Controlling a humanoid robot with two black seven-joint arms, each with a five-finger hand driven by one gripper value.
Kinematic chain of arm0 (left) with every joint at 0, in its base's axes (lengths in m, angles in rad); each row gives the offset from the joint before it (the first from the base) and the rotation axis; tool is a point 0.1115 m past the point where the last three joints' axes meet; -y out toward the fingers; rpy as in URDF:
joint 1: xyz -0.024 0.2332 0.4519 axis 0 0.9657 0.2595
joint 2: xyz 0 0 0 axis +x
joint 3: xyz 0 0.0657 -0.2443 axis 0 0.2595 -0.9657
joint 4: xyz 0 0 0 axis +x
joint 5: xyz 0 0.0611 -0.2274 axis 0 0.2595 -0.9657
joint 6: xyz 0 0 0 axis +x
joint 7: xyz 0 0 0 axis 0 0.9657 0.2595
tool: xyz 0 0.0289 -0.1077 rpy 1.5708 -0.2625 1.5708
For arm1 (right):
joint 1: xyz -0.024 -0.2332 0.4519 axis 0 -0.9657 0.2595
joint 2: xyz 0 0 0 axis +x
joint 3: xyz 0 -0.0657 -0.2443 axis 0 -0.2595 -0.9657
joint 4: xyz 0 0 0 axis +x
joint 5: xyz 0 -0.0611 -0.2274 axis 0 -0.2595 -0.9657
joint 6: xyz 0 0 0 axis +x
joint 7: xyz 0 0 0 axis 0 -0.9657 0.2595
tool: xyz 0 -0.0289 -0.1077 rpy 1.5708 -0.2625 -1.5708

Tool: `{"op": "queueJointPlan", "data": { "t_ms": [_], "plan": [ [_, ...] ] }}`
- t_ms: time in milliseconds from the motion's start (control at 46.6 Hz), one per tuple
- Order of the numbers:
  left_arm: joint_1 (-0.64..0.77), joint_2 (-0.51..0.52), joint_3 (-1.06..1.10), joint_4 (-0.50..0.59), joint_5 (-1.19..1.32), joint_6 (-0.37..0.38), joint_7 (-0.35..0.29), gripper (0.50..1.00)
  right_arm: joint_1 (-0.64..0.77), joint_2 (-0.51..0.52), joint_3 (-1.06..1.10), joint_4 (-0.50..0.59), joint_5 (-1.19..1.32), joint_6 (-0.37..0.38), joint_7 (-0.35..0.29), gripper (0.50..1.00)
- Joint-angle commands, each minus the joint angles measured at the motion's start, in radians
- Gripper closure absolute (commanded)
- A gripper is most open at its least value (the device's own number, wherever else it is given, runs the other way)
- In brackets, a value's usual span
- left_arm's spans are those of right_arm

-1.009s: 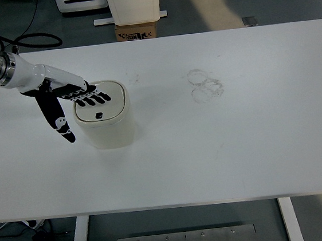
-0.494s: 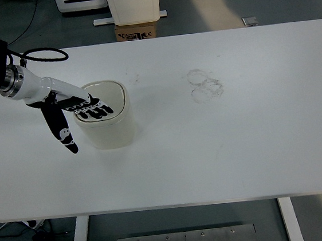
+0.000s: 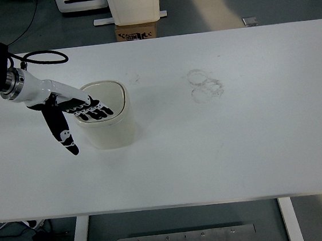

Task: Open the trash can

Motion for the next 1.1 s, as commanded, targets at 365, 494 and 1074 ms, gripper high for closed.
{"op": "queueJointPlan", "data": {
  "t_ms": [365, 494, 1074],
  "plan": [
    [-0.121, 0.064, -0.134, 0.034, -0.018, 0.0, -0.001, 0.5, 0.0, 0.0, 0.0, 0.0, 0.0, 0.0, 0.0, 0.509],
    [-0.081, 0.085, -0.201, 0.06, -0.037, 0.0, -0.002, 0.5, 0.0, 0.0, 0.0, 0.0, 0.001, 0.0, 0.0, 0.509],
    [0.376, -0.105, -0.695, 0.523, -0.227, 0.284, -0.088, 0.5, 0.0, 0.0, 0.0, 0.0, 0.0, 0.0, 0.0, 0.509]
  ]
}}
